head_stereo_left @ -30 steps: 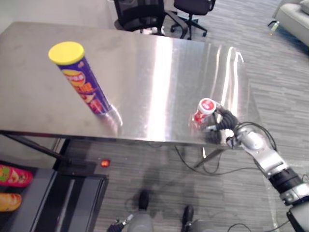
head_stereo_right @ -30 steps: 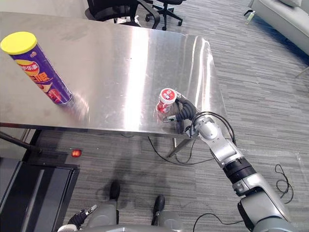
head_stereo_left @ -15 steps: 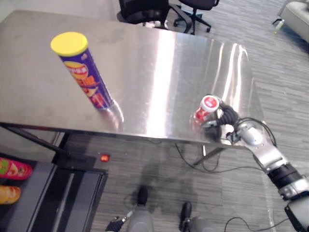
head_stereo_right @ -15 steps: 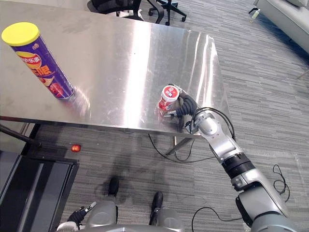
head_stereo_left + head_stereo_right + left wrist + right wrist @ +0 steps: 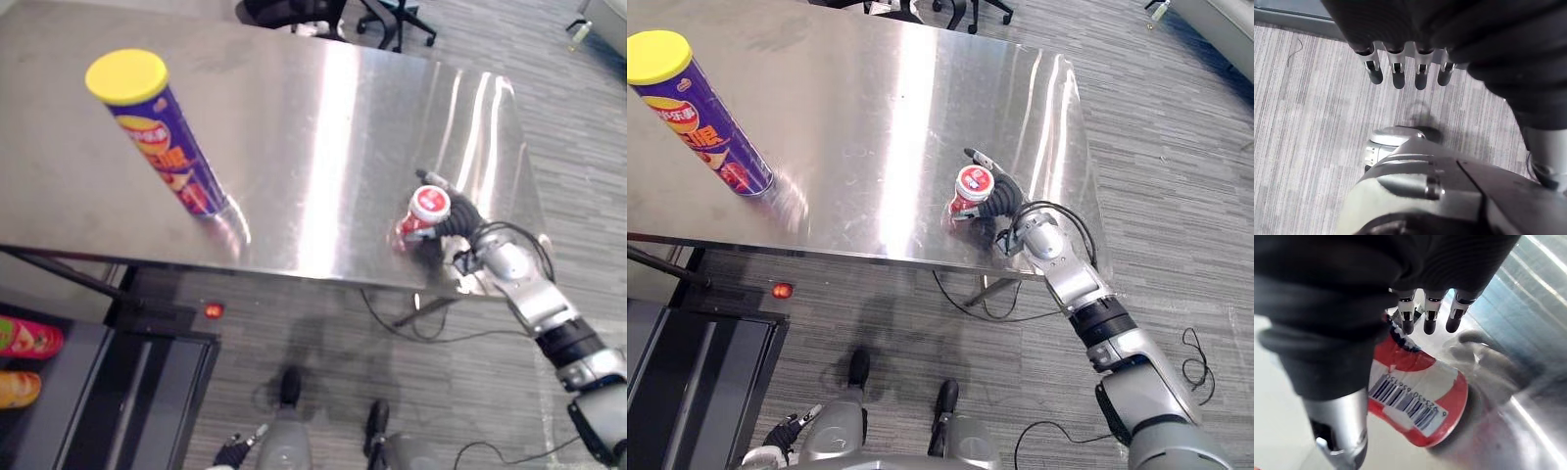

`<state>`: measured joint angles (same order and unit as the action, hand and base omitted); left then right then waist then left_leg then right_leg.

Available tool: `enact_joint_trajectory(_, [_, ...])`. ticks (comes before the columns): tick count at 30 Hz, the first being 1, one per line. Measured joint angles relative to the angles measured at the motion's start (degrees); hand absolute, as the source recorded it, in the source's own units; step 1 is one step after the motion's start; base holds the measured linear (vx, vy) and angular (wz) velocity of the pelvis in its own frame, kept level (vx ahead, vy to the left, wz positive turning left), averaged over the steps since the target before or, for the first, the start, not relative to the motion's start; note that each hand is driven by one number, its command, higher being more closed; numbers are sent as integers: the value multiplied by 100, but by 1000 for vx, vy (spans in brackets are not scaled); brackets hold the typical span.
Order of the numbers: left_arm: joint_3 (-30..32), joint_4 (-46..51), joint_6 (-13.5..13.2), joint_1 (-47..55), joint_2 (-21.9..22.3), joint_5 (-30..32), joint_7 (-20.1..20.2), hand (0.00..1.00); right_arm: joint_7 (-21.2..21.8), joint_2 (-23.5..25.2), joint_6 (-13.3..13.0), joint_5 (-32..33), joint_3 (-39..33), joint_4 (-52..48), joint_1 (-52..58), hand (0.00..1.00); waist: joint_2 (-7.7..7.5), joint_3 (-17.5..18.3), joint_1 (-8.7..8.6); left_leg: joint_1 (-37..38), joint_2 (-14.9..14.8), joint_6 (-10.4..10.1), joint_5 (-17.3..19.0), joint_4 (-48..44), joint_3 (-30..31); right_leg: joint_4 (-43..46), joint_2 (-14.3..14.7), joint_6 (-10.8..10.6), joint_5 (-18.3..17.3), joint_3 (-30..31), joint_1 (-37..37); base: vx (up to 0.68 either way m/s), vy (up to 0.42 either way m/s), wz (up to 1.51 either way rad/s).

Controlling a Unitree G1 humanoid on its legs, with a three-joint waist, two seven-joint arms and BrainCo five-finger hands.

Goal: Put the gum and the chips on the shelf.

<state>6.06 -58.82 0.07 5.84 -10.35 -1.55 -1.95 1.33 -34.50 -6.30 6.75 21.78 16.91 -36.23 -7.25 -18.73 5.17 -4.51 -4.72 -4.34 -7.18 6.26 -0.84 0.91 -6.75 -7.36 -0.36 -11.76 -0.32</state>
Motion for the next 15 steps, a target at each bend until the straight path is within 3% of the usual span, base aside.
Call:
enact_joint_trajectory(7, [19, 9, -1, 7, 13, -1, -19, 0, -214, 79, 1, 9, -138, 0, -32, 0, 14, -16, 0, 5, -89, -43, 26, 1, 5, 13, 60, 19, 61, 52, -15, -29, -8, -3])
enact_joint_trajectory(8, [30, 9, -1, 7, 19, -1, -20, 0, -214, 82, 2, 10, -138, 0, -32, 100, 22, -21, -1, -1, -91, -32, 33, 1, 5, 12, 66, 19, 60, 64, -25, -73, -12, -5])
enact_joint_trajectory(15, [112, 11, 3, 15, 44, 0, -19, 0, -217, 84, 2, 7, -160, 0, -32, 100, 16, -32, -1, -36, -54, -29, -8, 1, -12, -56, 40, 25, -11, 79, -41, -24, -2, -1])
